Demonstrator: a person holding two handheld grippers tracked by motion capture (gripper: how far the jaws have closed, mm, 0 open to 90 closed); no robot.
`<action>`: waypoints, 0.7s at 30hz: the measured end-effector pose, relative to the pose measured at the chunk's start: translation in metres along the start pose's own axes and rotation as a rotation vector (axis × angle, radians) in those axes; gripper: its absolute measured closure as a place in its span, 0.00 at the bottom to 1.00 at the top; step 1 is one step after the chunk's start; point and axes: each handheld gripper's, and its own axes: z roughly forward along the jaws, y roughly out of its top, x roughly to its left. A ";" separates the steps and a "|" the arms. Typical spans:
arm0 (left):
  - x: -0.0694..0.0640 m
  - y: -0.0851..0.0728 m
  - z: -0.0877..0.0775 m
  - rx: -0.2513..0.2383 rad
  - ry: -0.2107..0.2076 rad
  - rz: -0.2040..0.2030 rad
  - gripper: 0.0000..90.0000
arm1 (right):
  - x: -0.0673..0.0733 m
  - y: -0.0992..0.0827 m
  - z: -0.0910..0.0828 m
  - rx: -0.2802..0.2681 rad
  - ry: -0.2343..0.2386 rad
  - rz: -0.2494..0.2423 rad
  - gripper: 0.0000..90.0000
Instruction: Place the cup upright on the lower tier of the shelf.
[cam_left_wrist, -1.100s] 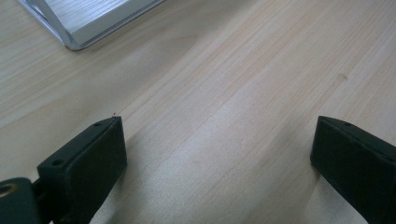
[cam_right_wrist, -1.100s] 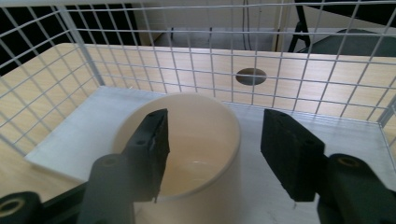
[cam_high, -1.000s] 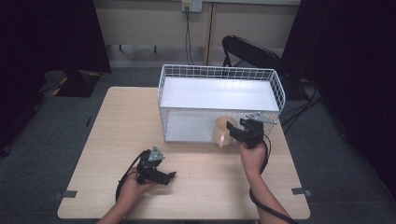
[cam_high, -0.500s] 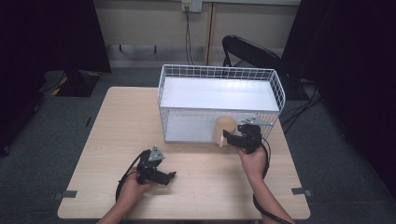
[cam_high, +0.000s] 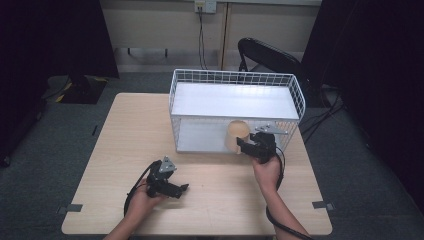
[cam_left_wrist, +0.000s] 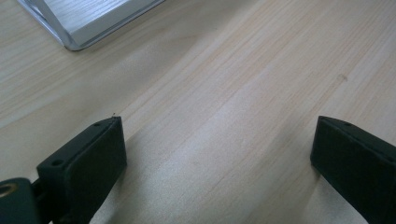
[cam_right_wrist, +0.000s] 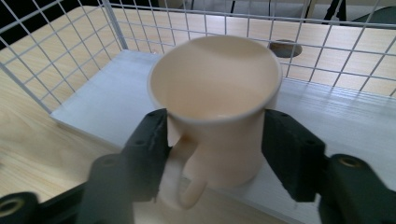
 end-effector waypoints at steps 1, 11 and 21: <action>0.000 0.000 0.000 0.000 0.000 0.000 0.03 | 0.001 0.000 0.002 0.004 -0.004 -0.006 0.51; 0.000 0.000 0.000 0.001 -0.002 0.002 0.03 | 0.007 -0.001 0.015 0.011 -0.022 -0.021 0.59; 0.000 0.000 0.000 0.001 -0.003 0.002 0.03 | 0.011 0.002 0.024 -0.004 -0.036 -0.035 0.64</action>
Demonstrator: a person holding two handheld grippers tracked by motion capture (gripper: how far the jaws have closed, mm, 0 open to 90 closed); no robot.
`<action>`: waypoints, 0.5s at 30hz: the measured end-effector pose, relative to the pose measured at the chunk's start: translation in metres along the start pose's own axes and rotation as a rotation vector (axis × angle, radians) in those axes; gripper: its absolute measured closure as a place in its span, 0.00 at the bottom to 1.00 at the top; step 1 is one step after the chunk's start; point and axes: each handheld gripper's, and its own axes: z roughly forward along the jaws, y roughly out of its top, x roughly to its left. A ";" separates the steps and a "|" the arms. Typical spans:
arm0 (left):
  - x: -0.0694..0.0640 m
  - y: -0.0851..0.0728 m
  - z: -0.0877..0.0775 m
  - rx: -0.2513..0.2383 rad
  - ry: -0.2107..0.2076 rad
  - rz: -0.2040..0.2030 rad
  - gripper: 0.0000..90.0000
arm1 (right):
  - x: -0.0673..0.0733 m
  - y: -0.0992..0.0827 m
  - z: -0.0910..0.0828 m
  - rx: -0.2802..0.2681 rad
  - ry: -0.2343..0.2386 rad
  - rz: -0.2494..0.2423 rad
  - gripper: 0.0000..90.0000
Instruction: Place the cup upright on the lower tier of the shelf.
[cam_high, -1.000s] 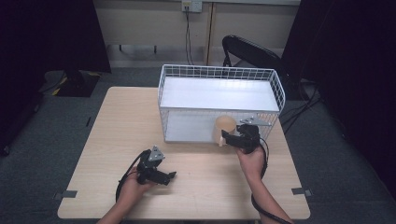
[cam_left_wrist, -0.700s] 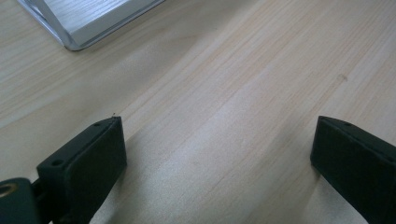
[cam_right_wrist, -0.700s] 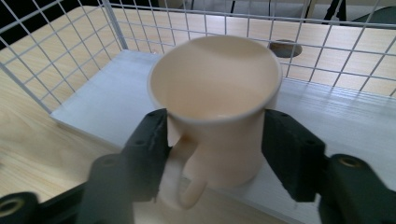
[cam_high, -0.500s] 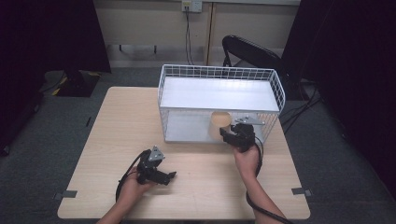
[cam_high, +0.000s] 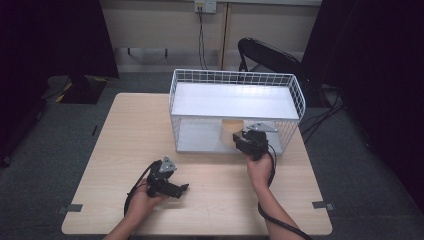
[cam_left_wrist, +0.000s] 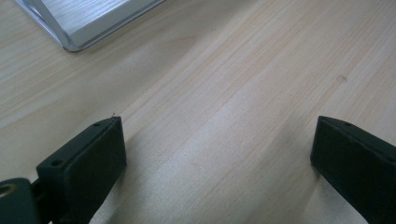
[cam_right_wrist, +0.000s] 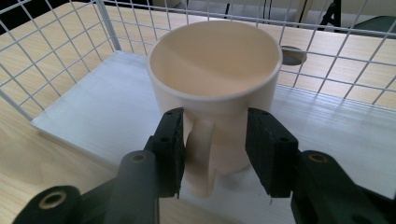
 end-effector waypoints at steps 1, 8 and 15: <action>0.000 0.000 0.000 -0.001 0.000 -0.001 0.03 | 0.000 0.000 0.000 0.000 0.000 0.000 0.63; 0.000 0.000 0.000 0.000 -0.001 -0.002 0.03 | -0.001 0.001 -0.006 0.004 0.018 0.001 0.47; -0.001 0.000 0.000 0.000 0.000 -0.004 0.04 | -0.002 0.004 -0.011 0.009 0.025 0.005 0.38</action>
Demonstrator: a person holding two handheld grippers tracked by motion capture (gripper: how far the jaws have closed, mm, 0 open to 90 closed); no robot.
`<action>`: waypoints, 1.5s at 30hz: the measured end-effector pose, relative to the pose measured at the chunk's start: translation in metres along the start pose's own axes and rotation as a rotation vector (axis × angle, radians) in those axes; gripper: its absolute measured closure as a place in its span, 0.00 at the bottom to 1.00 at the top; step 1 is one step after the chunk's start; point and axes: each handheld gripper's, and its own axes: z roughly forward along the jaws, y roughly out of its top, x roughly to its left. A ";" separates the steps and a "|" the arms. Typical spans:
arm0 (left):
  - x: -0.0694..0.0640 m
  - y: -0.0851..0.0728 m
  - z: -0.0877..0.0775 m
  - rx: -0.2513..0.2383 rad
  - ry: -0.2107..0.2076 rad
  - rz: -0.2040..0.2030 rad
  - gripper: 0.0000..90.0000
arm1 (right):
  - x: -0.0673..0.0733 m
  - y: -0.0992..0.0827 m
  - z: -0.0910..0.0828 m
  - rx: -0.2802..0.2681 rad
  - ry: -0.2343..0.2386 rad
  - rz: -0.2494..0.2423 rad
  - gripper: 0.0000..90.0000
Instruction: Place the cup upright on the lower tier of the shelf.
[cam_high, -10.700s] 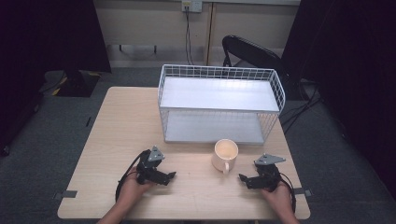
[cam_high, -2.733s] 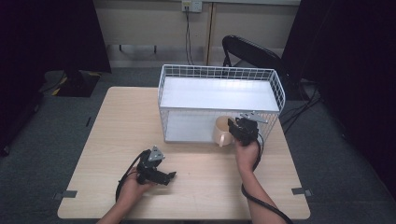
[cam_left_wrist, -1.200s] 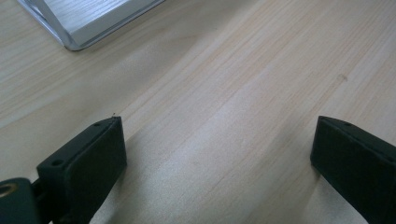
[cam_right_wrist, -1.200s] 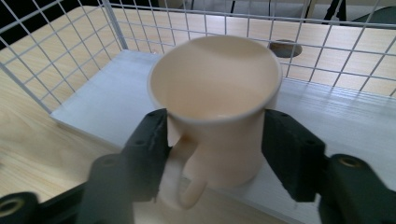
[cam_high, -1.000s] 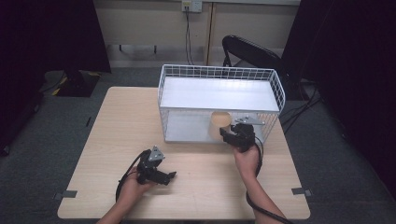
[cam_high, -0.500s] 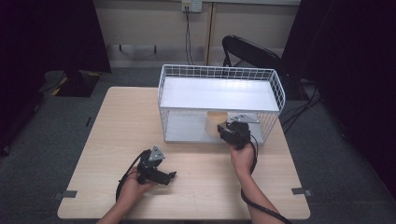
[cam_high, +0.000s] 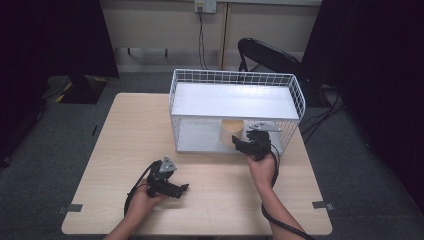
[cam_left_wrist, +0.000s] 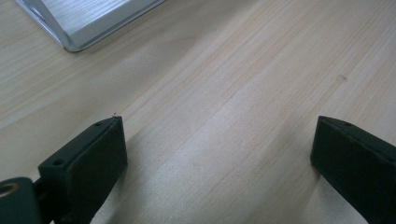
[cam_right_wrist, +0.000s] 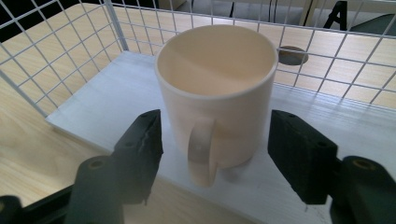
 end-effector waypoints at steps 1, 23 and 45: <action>0.000 0.000 0.000 0.000 0.000 0.001 0.03 | 0.000 0.000 0.000 0.002 0.000 -0.003 0.37; 0.000 0.000 0.000 0.001 0.000 0.001 0.03 | -0.004 0.000 -0.016 0.049 0.049 -0.037 0.18; 0.000 0.000 0.000 0.000 0.000 0.000 0.04 | -0.009 -0.010 -0.034 0.074 0.097 -0.083 0.17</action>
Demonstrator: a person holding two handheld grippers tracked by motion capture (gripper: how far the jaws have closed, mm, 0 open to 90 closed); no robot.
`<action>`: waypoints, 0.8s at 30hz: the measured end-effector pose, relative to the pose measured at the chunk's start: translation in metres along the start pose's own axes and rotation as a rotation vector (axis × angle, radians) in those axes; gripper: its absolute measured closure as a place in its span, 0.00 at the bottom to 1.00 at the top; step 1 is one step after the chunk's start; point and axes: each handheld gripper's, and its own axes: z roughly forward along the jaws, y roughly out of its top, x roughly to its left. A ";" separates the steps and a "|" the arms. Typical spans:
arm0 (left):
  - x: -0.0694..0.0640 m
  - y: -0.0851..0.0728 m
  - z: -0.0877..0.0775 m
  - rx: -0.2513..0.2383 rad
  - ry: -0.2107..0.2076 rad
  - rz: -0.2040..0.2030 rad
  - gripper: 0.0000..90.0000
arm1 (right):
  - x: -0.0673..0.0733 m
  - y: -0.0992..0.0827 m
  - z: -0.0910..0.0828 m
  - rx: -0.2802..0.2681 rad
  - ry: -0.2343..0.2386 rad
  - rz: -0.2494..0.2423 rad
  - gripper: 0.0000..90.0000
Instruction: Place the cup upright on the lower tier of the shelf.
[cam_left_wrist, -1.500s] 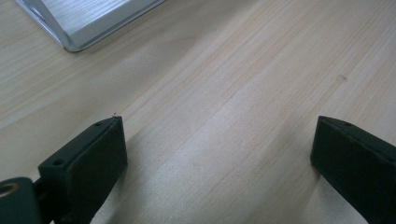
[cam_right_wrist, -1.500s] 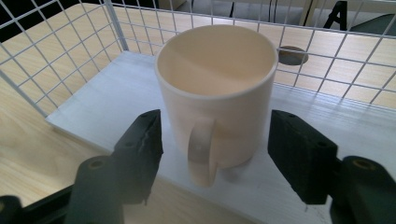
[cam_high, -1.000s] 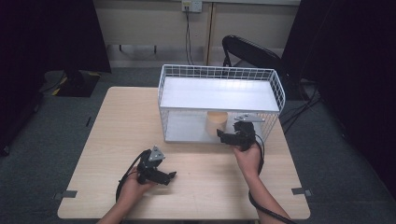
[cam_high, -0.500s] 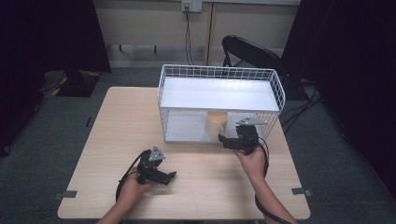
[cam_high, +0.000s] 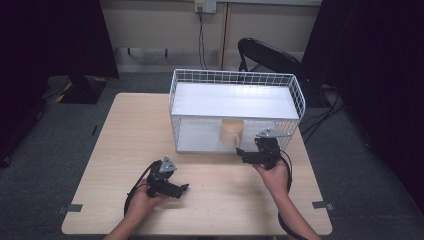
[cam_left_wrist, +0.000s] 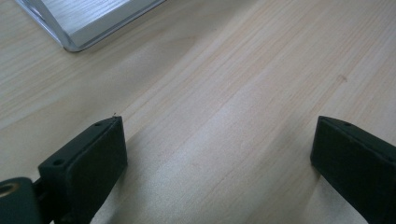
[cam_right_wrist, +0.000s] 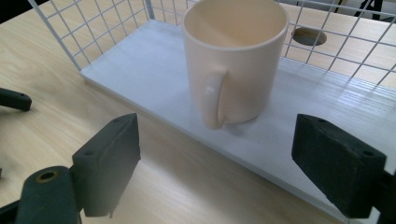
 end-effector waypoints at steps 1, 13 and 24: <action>0.000 0.000 0.000 0.000 0.000 0.000 0.04 | 0.000 0.000 -0.001 0.001 0.001 -0.003 0.17; 0.000 0.000 0.000 0.000 0.000 0.000 0.04 | -0.004 -0.008 -0.009 0.004 0.016 -0.012 0.17; 0.000 0.000 0.000 0.000 0.000 0.000 0.04 | -0.009 -0.018 -0.018 0.009 0.020 -0.030 0.17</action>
